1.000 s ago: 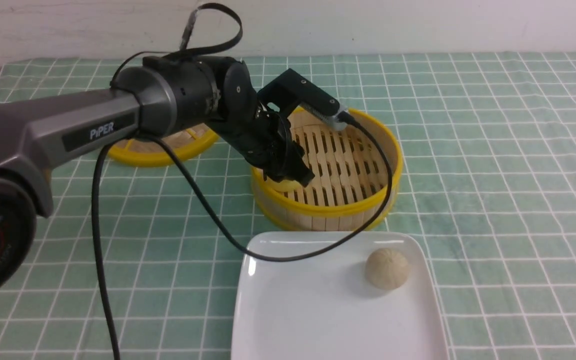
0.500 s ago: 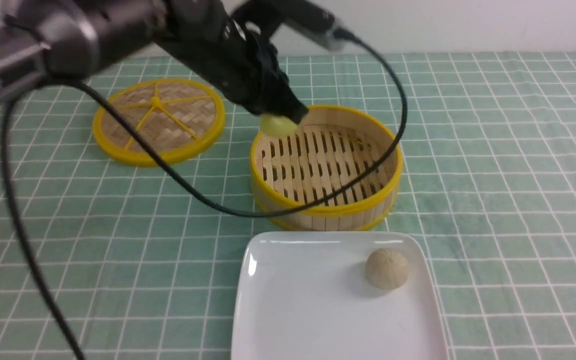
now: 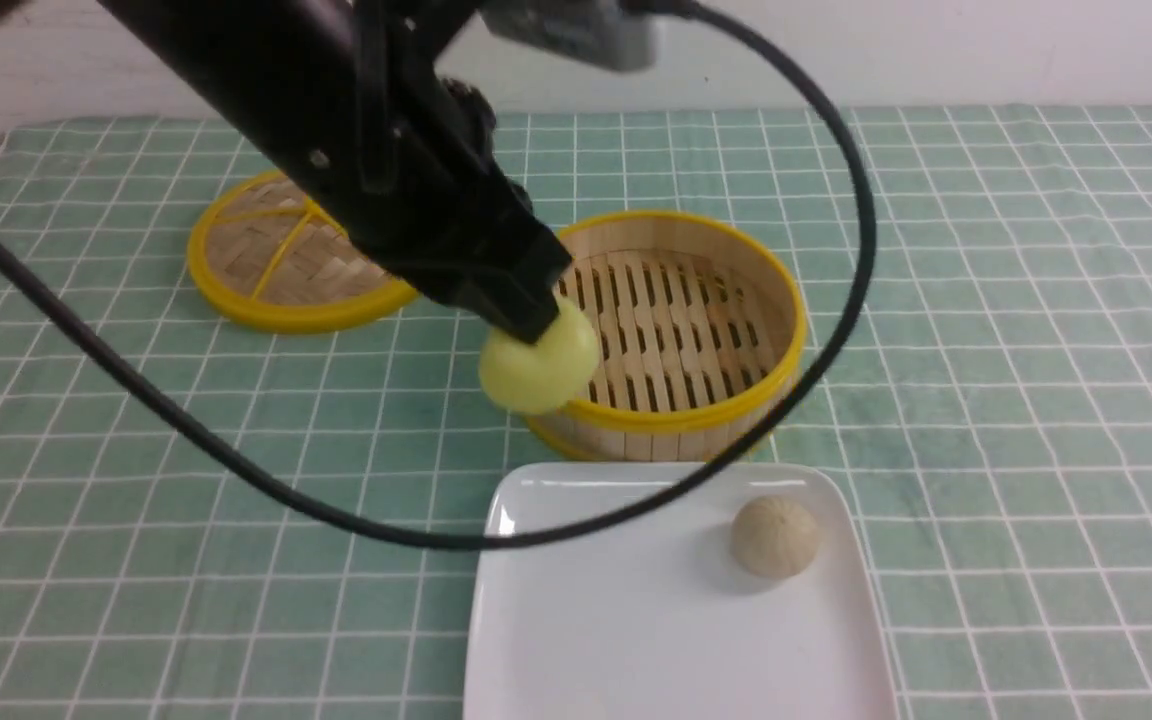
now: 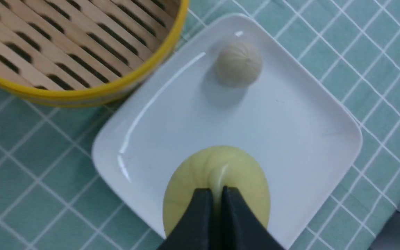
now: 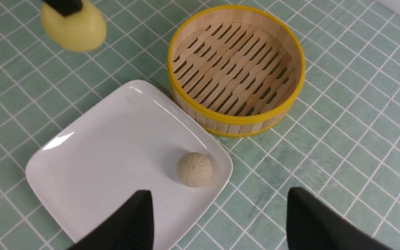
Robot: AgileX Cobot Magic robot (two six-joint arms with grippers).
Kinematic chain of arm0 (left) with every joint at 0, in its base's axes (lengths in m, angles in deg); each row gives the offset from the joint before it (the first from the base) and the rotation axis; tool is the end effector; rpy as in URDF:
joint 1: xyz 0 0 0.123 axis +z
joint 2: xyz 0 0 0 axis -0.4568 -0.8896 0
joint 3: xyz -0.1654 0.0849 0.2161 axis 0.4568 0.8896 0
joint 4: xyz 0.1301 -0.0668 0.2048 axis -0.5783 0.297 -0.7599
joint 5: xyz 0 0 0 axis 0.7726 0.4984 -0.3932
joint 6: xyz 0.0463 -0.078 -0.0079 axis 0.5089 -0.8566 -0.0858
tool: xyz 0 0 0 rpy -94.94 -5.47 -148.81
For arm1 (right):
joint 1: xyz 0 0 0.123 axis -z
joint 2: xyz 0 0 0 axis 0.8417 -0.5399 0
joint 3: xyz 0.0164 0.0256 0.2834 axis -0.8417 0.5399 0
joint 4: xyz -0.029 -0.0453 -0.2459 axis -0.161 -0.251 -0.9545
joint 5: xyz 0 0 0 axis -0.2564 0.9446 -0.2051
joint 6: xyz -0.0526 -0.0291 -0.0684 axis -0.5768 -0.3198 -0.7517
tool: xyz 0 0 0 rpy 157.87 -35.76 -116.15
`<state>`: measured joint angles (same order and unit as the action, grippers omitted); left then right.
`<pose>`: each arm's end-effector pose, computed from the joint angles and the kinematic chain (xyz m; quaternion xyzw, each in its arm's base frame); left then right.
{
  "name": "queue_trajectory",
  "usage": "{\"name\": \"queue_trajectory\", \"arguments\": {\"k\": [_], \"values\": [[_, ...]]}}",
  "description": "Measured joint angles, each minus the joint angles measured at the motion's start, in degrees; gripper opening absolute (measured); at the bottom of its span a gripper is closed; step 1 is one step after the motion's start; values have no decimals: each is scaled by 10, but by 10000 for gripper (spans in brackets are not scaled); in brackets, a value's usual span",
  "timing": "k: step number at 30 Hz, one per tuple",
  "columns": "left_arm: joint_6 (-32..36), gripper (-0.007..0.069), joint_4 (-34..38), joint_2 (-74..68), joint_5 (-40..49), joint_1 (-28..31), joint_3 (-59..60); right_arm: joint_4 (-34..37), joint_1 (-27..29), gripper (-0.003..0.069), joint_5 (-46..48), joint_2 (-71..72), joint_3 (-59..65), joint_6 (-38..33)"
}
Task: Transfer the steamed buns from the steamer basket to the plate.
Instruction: Use the left arm to put the steamed stuffed bun into the plate
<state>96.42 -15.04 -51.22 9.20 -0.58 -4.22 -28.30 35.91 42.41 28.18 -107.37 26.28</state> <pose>0.2818 -0.1849 0.3580 0.3957 0.8784 -0.1960 0.1826 0.1506 0.0830 0.4675 -0.3235 0.8430 0.1385 0.4067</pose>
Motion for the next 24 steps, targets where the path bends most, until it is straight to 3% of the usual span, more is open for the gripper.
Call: {"name": "queue_trajectory", "arguments": {"k": [13,24], "values": [[61,22,45,-224,-86,0,52,2,0,495,0,0,0,3],[89,45,69,-232,-79,0,52,2,0,495,0,0,0,4]]}}
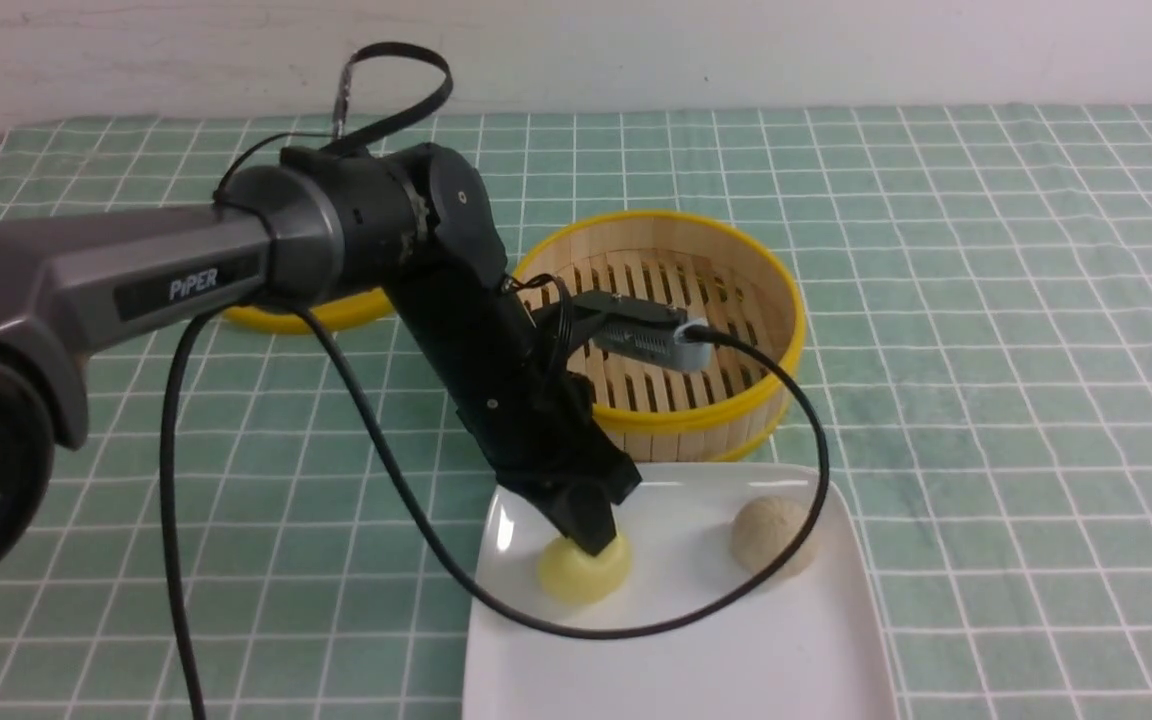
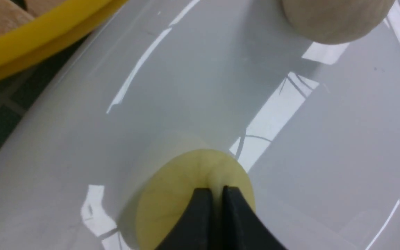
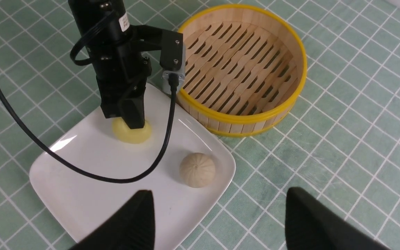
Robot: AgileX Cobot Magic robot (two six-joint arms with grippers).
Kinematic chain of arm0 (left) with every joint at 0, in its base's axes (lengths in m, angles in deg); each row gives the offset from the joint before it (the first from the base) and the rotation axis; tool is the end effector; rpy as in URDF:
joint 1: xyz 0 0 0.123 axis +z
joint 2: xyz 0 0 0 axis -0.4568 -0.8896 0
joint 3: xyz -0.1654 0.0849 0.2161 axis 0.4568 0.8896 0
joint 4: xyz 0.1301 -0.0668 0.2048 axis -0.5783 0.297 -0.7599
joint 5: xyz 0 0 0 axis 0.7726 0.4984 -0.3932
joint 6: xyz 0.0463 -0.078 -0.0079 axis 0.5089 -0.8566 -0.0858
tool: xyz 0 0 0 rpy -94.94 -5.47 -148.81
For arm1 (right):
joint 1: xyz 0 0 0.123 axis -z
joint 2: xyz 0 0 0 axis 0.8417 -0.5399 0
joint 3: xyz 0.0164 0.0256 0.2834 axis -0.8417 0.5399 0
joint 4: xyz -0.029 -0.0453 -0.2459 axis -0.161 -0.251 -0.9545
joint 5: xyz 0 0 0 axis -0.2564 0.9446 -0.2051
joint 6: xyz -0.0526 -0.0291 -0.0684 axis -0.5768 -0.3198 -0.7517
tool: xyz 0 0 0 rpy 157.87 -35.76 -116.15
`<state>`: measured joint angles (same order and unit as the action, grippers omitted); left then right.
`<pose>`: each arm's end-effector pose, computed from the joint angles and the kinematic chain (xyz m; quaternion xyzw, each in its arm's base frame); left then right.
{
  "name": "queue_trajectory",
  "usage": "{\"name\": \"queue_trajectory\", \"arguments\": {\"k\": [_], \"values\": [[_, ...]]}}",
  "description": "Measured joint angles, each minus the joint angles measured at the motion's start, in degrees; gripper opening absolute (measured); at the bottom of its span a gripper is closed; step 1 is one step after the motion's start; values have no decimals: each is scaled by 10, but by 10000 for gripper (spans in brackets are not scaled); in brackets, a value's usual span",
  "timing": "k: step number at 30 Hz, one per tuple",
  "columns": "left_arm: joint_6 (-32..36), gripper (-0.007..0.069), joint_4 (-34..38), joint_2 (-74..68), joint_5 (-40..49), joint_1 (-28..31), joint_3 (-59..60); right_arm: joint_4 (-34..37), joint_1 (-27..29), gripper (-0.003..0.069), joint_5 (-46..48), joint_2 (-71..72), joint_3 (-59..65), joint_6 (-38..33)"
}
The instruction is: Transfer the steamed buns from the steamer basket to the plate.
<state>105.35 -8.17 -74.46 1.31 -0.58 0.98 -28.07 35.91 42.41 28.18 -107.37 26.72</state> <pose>0.3360 -0.2212 0.1881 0.3928 0.8918 -0.2231 0.0241 0.1505 0.0833 0.4676 -0.3203 0.8440 0.1421 0.4060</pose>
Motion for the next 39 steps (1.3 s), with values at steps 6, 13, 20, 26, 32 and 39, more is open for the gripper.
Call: {"name": "queue_trajectory", "arguments": {"k": [6,13,20,26,32,39], "values": [[1,223,-6,0,20,0,0,0,0,495,1,0,0,1],[-40,481,-12,8,17,0,-9,0,0,495,1,0,0,1],[-112,480,-77,81,33,0,-113,-1,0,495,-29,0,0,0],[-236,375,-221,167,52,0,-194,-35,0,495,-103,0,0,3],[-325,314,-374,261,76,0,-215,-121,0,495,-172,15,0,23],[-408,304,-494,388,87,0,-220,-186,0,495,-210,98,0,87]]}}
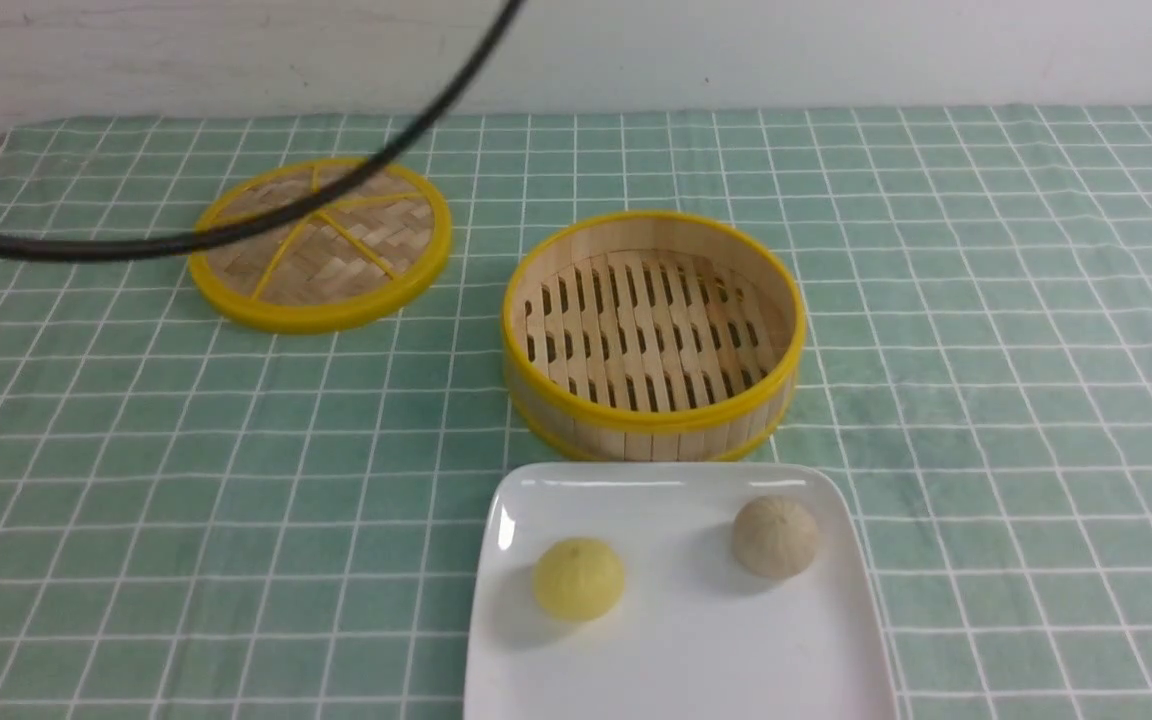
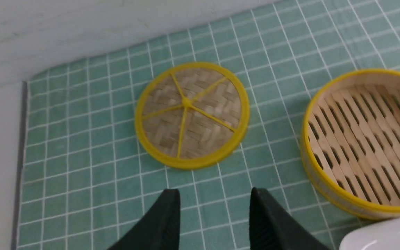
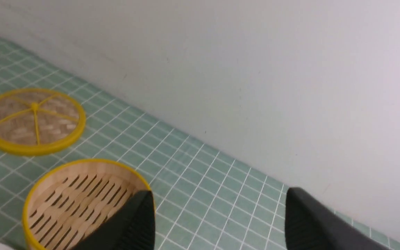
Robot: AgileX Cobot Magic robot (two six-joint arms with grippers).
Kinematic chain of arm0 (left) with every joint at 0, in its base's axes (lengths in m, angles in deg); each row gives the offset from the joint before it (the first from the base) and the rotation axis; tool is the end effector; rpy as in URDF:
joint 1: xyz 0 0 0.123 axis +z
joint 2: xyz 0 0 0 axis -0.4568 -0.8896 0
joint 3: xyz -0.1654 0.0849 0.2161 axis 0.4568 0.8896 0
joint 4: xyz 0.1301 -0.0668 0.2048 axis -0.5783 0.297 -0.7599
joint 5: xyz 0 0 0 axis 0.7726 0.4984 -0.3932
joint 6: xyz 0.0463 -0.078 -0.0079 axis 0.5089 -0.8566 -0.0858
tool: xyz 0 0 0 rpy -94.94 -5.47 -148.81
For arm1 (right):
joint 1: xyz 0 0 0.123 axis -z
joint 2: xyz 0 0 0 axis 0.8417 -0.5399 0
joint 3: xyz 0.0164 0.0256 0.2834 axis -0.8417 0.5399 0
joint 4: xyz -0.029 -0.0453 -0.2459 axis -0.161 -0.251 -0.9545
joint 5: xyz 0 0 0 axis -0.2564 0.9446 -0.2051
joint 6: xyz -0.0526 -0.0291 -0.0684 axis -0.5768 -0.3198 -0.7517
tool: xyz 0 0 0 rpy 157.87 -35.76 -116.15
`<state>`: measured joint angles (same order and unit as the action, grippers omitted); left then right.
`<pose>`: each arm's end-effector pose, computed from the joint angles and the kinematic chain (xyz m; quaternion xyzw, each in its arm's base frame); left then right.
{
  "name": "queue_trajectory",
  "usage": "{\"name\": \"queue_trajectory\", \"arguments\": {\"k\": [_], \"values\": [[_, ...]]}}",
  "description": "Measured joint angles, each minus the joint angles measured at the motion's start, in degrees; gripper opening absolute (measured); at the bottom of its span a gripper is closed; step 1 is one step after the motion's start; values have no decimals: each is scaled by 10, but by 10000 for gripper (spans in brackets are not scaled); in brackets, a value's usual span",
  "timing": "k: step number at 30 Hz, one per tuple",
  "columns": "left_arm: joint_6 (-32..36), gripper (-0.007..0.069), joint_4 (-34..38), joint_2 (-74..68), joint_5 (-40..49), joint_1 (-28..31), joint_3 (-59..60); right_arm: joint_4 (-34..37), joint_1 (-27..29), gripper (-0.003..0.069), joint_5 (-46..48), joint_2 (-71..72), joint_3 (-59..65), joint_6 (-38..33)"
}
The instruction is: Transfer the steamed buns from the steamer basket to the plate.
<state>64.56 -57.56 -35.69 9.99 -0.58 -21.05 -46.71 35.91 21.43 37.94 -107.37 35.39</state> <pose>0.2251 -0.0847 0.5186 0.1290 0.8688 0.0311 0.4770 0.1163 0.0414 0.5202 -0.2112 0.7391 0.0334 0.6388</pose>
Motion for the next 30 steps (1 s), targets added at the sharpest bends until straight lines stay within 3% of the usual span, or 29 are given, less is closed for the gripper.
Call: {"name": "queue_trajectory", "arguments": {"k": [9,18,25,27,30], "values": [[-6,304,-5,55,0,0,0,2,0,495,87,138,-1,16],[-6,304,-5,55,-4,0,11,58,0,495,235,241,-4,11],[-6,303,6,55,-10,0,11,139,0,495,242,293,44,-12],[-6,301,14,55,-10,0,11,189,0,495,242,324,103,-14],[-7,295,23,55,-10,0,11,206,2,495,228,366,178,-14]]}}
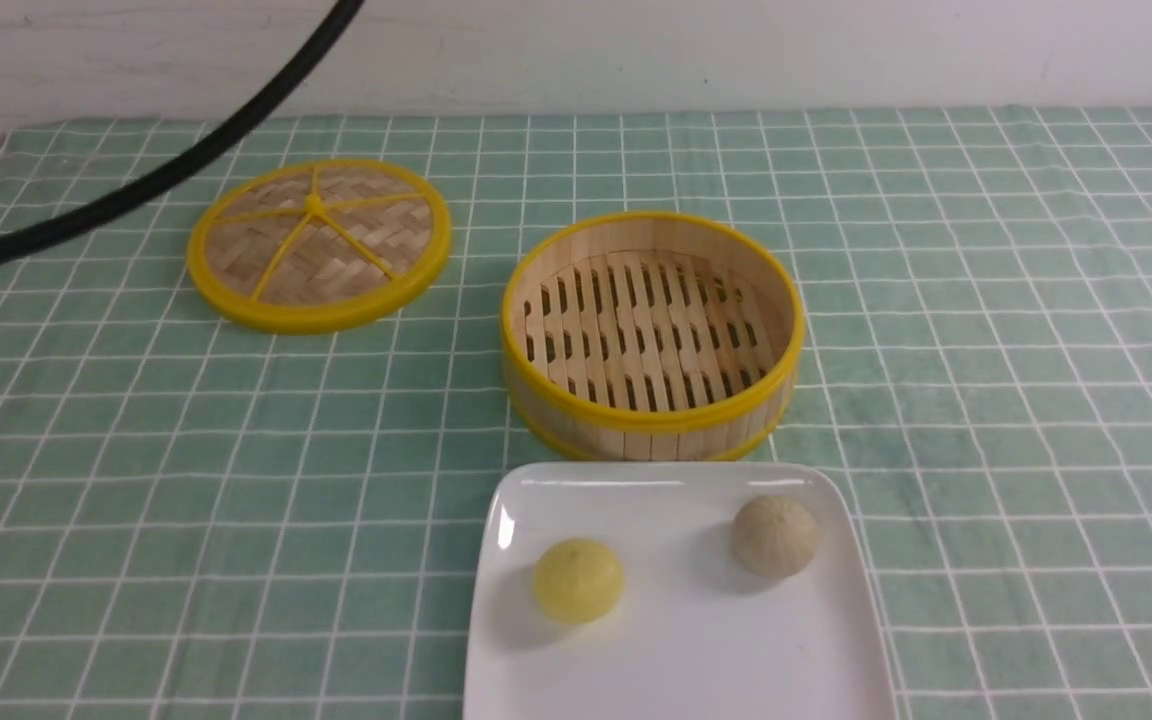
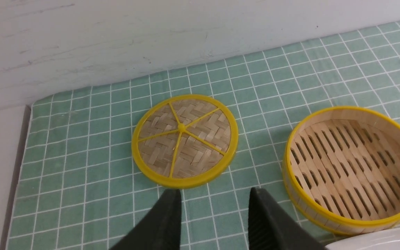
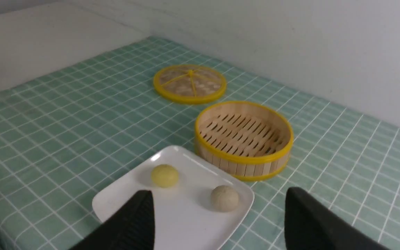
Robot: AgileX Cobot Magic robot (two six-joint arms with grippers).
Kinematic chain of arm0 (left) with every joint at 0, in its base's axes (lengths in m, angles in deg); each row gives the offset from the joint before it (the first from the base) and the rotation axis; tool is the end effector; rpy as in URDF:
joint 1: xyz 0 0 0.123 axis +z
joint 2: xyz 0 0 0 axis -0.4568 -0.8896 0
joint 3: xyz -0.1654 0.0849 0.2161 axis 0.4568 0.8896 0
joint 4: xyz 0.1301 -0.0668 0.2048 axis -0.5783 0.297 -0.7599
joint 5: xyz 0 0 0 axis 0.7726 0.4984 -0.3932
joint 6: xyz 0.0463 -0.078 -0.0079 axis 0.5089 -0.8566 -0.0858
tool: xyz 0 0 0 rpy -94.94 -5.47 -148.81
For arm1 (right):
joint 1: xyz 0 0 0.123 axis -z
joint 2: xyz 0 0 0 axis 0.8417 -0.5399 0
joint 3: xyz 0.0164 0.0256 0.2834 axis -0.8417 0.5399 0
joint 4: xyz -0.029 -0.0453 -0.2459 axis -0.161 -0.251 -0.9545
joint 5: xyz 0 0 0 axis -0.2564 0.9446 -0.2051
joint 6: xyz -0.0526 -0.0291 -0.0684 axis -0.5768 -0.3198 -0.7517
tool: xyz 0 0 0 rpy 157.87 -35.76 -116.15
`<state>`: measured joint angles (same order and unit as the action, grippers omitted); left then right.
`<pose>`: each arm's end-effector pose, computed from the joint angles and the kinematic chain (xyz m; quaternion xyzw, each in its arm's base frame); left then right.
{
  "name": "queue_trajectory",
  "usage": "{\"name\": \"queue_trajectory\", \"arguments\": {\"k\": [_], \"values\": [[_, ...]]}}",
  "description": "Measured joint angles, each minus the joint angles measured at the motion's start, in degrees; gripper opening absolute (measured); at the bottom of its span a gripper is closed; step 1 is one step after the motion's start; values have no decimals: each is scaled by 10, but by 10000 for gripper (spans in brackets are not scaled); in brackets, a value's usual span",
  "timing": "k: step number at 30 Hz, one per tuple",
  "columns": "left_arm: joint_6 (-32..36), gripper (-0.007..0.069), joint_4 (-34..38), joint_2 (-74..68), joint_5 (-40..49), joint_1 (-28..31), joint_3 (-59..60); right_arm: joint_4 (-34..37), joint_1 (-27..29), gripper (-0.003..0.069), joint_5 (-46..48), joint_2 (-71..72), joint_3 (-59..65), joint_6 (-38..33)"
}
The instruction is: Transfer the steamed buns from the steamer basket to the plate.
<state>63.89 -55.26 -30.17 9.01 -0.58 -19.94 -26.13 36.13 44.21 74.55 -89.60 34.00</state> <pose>0.1925 -0.0714 0.5353 0.1189 0.8512 -0.0041 0.5112 -0.0664 0.0018 0.4290 -0.2686 0.7355 0.1918 0.5917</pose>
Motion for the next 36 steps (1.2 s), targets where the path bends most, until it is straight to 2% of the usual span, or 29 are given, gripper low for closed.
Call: {"name": "queue_trajectory", "arguments": {"k": [6,10,15,18,22,25,28,33,36], "values": [[0,287,9,0,1,0,0,-45,27,495,-114,67,151,0],[-1,286,11,0,9,0,0,-93,68,495,-225,99,260,5],[-1,286,11,0,10,0,0,-131,115,495,-283,102,343,49],[-1,286,11,0,10,0,1,-161,146,480,-299,102,379,123],[0,286,11,0,10,0,1,-226,170,429,-319,102,415,231],[0,286,11,0,10,0,1,-277,174,379,-334,102,435,269],[0,286,11,0,10,0,1,-315,175,314,-341,102,455,283],[3,285,11,0,10,0,1,-331,175,223,-361,102,486,284],[9,285,11,0,10,0,1,-333,175,193,-382,102,514,285]]}}
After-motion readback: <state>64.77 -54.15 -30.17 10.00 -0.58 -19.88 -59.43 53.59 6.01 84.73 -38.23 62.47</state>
